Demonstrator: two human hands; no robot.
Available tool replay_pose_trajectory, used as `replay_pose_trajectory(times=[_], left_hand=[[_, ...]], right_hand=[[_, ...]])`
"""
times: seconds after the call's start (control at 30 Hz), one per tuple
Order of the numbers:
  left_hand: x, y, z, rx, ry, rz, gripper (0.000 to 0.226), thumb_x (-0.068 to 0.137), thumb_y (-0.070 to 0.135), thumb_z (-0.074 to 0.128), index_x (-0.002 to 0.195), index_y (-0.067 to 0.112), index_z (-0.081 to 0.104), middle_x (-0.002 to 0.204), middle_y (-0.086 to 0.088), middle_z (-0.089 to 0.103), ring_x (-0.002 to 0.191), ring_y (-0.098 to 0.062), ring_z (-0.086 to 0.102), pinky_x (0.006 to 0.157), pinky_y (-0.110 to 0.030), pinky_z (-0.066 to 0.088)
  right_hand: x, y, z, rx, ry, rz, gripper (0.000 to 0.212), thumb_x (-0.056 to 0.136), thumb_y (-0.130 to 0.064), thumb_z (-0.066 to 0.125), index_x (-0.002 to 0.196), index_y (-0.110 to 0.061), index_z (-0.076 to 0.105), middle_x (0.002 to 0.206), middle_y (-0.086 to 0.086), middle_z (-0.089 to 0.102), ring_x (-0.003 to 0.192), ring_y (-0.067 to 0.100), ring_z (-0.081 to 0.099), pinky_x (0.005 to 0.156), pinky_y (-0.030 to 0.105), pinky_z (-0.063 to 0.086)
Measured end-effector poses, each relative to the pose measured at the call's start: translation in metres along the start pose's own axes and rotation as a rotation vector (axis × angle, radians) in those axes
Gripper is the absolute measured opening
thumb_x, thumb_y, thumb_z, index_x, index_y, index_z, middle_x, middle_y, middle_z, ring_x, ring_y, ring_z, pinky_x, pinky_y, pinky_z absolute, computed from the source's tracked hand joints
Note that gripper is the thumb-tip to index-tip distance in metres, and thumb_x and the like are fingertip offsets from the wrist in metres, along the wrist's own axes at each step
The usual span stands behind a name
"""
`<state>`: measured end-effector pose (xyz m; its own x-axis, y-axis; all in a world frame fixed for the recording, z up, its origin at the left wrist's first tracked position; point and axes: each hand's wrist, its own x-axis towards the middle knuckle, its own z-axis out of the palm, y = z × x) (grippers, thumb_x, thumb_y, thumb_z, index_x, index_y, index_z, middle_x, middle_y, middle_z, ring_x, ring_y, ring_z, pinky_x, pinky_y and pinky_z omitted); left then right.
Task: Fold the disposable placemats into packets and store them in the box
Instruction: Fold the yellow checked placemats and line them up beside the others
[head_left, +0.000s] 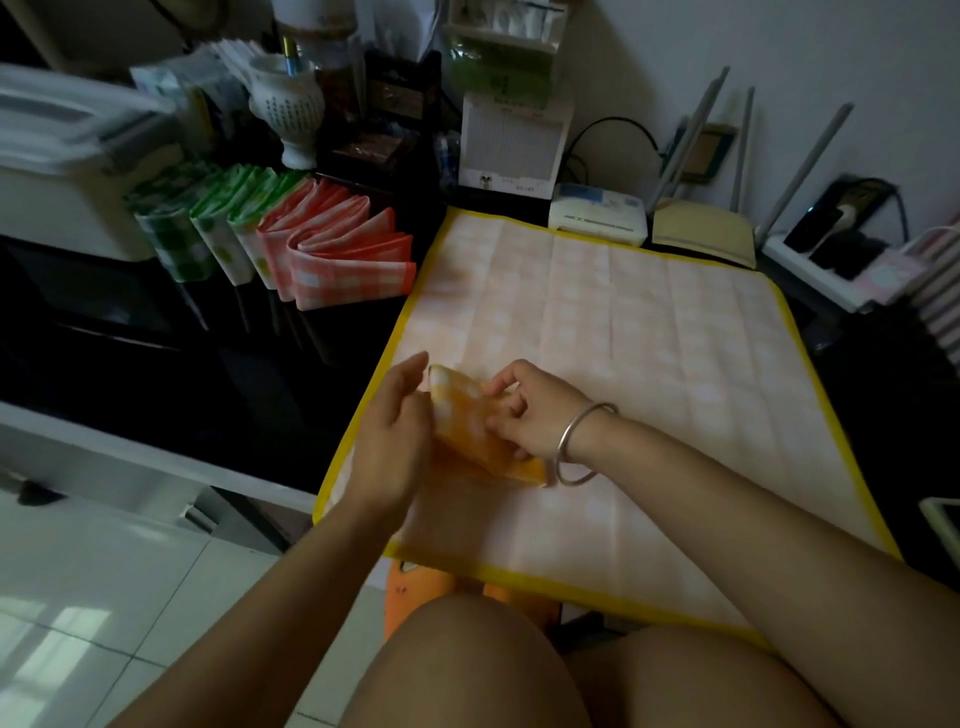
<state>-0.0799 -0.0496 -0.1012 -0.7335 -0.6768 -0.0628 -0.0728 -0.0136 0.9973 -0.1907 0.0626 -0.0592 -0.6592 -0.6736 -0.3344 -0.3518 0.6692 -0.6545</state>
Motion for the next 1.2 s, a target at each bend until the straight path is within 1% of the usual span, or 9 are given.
replay_pose_trajectory(times=[0.1, 0.23, 0.33, 0.4, 0.53, 0.67, 1.0, 1.1, 1.2], left_hand=[[0.008, 0.006, -0.015, -0.076, -0.029, 0.015, 0.054, 0.088, 0.028, 0.039, 0.142, 0.026, 0.044, 0.145, 0.006, 0.045, 0.136, -0.011, 0.04, 0.108, -0.034, 0.039], [0.007, -0.001, -0.024, 0.514, -0.299, 0.423, 0.06, 0.097, 0.049, 0.032, 0.154, 0.031, 0.023, 0.163, 0.012, 0.008, 0.147, 0.002, 0.006, 0.117, -0.015, 0.013], [0.015, -0.023, -0.027, 1.11, -0.314, 0.74, 0.061, 0.101, 0.045, 0.016, 0.155, 0.016, 0.02, 0.163, -0.003, 0.008, 0.151, -0.016, 0.003, 0.121, -0.037, 0.004], [0.02, -0.034, -0.032, 1.276, -0.33, 0.736, 0.06, 0.102, 0.042, 0.016, 0.154, 0.013, 0.023, 0.162, -0.005, 0.015, 0.15, -0.021, 0.009, 0.119, -0.046, 0.006], [0.018, -0.038, -0.033, 1.319, -0.324, 0.74, 0.06, 0.101, 0.041, 0.021, 0.152, 0.009, 0.031, 0.159, -0.008, 0.023, 0.147, -0.024, 0.021, 0.116, -0.049, 0.013], [0.015, -0.034, -0.03, 1.372, -0.309, 0.747, 0.06, 0.101, 0.04, 0.022, 0.15, 0.007, 0.035, 0.157, -0.01, 0.03, 0.145, -0.025, 0.027, 0.114, -0.051, 0.015], [0.008, -0.027, -0.026, 1.504, -0.284, 0.721, 0.06, 0.101, 0.043, 0.02, 0.15, 0.011, 0.035, 0.157, -0.008, 0.031, 0.146, -0.025, 0.027, 0.114, -0.065, 0.008], [0.008, -0.025, -0.027, 1.503, -0.299, 0.696, 0.06, 0.1, 0.044, 0.024, 0.15, 0.013, 0.036, 0.157, -0.006, 0.032, 0.145, -0.024, 0.027, 0.113, -0.065, 0.006], [0.014, -0.014, -0.036, 1.492, -0.364, 0.658, 0.063, 0.099, 0.048, 0.02, 0.154, 0.02, 0.028, 0.159, -0.001, 0.027, 0.147, -0.02, 0.022, 0.114, -0.063, -0.003]], right_hand=[[-0.001, -0.005, 0.003, -0.195, -0.018, 0.006, 0.029, 0.089, -0.022, 0.056, 0.115, -0.025, 0.044, 0.097, 0.0, 0.06, 0.091, 0.026, 0.062, 0.081, 0.031, 0.048], [-0.004, -0.015, 0.015, -0.444, 0.077, -0.044, 0.042, 0.083, -0.014, 0.056, 0.122, -0.018, 0.041, 0.11, 0.009, 0.061, 0.102, 0.033, 0.06, 0.08, 0.031, 0.043], [-0.006, -0.016, 0.021, -0.477, 0.124, -0.077, 0.04, 0.087, -0.021, 0.06, 0.121, -0.017, 0.041, 0.114, 0.009, 0.062, 0.104, 0.033, 0.06, 0.082, 0.032, 0.044], [-0.003, -0.014, 0.02, -0.461, 0.124, -0.068, 0.036, 0.088, -0.023, 0.061, 0.118, -0.02, 0.043, 0.111, 0.006, 0.064, 0.104, 0.031, 0.06, 0.084, 0.032, 0.044], [0.0, -0.015, 0.012, -0.482, 0.114, -0.037, 0.039, 0.082, -0.032, 0.066, 0.116, -0.027, 0.045, 0.111, 0.001, 0.062, 0.106, 0.027, 0.059, 0.085, 0.033, 0.045], [0.005, -0.021, -0.008, -0.709, 0.282, -0.096, 0.044, 0.085, -0.03, 0.058, 0.124, -0.018, 0.043, 0.127, 0.005, 0.05, 0.119, 0.028, 0.047, 0.09, 0.035, 0.042], [0.031, -0.033, -0.031, -0.626, -0.241, 0.179, 0.048, 0.076, -0.044, 0.07, 0.113, -0.014, 0.066, 0.11, 0.006, 0.068, 0.098, 0.024, 0.065, 0.09, 0.038, 0.053], [0.033, -0.041, -0.033, -0.626, -0.292, 0.159, 0.04, 0.079, -0.035, 0.065, 0.11, -0.011, 0.068, 0.111, 0.009, 0.067, 0.096, 0.022, 0.064, 0.091, 0.037, 0.052], [0.031, -0.037, -0.033, -0.431, -0.276, 0.151, 0.029, 0.081, -0.025, 0.065, 0.104, -0.008, 0.068, 0.101, 0.013, 0.066, 0.083, 0.024, 0.058, 0.074, 0.039, 0.053]])
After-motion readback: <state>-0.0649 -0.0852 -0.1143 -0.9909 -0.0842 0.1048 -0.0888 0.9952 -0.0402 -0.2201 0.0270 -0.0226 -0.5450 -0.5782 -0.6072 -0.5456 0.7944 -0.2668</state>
